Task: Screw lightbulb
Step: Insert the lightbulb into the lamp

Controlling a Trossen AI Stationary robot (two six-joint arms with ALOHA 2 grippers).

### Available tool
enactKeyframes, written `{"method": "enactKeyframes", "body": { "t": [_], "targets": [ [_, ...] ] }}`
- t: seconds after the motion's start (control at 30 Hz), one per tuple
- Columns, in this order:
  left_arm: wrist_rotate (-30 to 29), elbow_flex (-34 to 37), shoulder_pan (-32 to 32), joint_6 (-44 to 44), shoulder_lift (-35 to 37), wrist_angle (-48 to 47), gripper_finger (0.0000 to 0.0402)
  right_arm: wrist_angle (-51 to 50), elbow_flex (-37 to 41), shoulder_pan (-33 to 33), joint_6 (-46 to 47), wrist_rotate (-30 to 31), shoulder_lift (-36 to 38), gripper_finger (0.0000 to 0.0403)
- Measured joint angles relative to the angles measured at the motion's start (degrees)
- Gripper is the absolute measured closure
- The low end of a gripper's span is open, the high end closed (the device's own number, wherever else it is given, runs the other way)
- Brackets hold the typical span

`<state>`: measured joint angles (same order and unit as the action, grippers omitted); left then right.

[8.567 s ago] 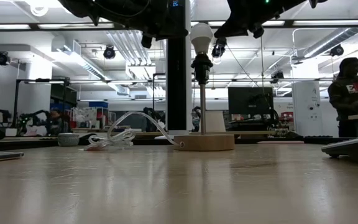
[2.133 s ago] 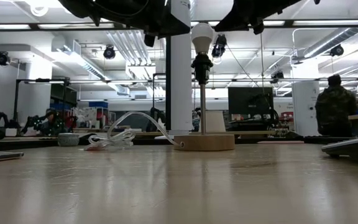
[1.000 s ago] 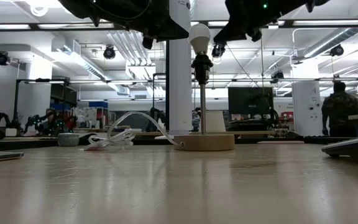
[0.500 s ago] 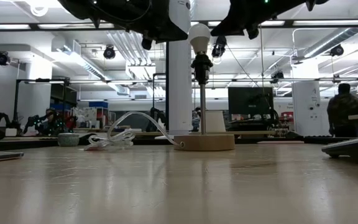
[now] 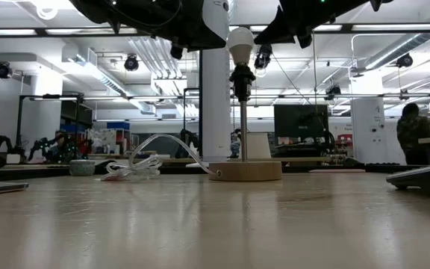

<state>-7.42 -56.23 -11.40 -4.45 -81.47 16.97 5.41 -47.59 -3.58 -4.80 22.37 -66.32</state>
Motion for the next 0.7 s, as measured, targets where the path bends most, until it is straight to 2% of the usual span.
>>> {"method": "enactKeyframes", "body": {
  "t": [0.3, 0.47, 0.6, 0.7],
  "targets": [
    [0.4, 0.0, 0.1, 0.0, 0.2, -1.7, 0.0401, -3.9, 0.1, 0.0, 1.4, 2.2, 1.2, 0.0403],
    [4.0, 0.0, 0.2, 0.0, 0.3, -1.5, 0.0401, -3.1, 0.1, -0.8, -0.3, 4.6, 1.1, 0.0403],
    [3.9, 0.0, 0.2, 0.0, 0.3, -0.3, 0.0401, -1.5, 0.0, -2.2, -1.7, 4.3, 0.5, 0.0403],
    [3.6, 0.0, 0.1, -0.2, 0.3, 0.6, 0.0401, -0.3, 0.0, -2.4, -1.8, 1.4, 0.0, 0.0403]
  ]
}}
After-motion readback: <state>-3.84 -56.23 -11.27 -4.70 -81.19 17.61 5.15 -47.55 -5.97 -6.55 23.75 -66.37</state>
